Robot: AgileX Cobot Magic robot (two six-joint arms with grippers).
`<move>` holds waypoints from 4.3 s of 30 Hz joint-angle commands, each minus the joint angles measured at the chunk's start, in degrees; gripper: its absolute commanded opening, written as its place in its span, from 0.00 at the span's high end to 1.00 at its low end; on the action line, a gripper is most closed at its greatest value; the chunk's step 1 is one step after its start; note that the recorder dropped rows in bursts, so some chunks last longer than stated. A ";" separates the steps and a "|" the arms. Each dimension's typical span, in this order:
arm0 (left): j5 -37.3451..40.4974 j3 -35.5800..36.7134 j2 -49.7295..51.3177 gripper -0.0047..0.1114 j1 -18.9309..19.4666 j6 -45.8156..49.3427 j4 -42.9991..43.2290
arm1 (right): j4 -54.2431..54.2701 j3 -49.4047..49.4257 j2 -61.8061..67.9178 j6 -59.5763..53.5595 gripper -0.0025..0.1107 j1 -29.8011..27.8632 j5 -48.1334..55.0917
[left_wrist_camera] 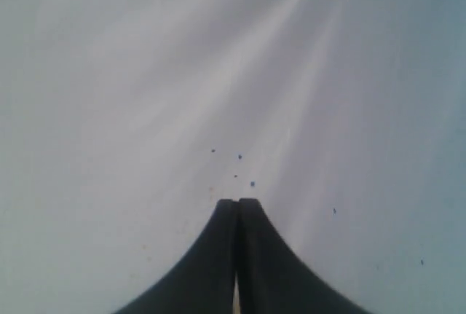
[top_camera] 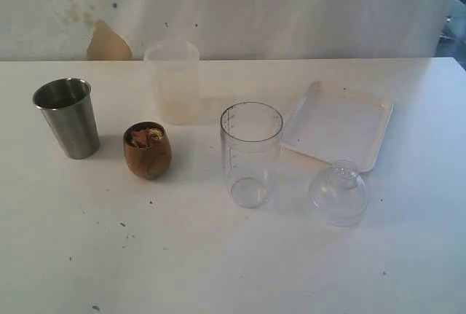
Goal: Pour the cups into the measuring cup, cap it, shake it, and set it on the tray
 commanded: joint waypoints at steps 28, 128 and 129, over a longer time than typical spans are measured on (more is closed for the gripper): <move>-35.32 -1.65 54.87 0.19 -12.12 -2.09 -1.95 | 0.00 0.10 -0.26 0.21 0.98 -0.21 0.30; -66.19 -37.00 132.01 0.09 -12.12 -6.00 22.03 | 0.00 0.10 -0.26 1.15 0.98 -0.21 0.30; -66.19 -37.00 132.01 0.10 -12.12 -6.20 22.31 | 0.00 0.10 -0.26 1.15 0.98 -0.21 0.30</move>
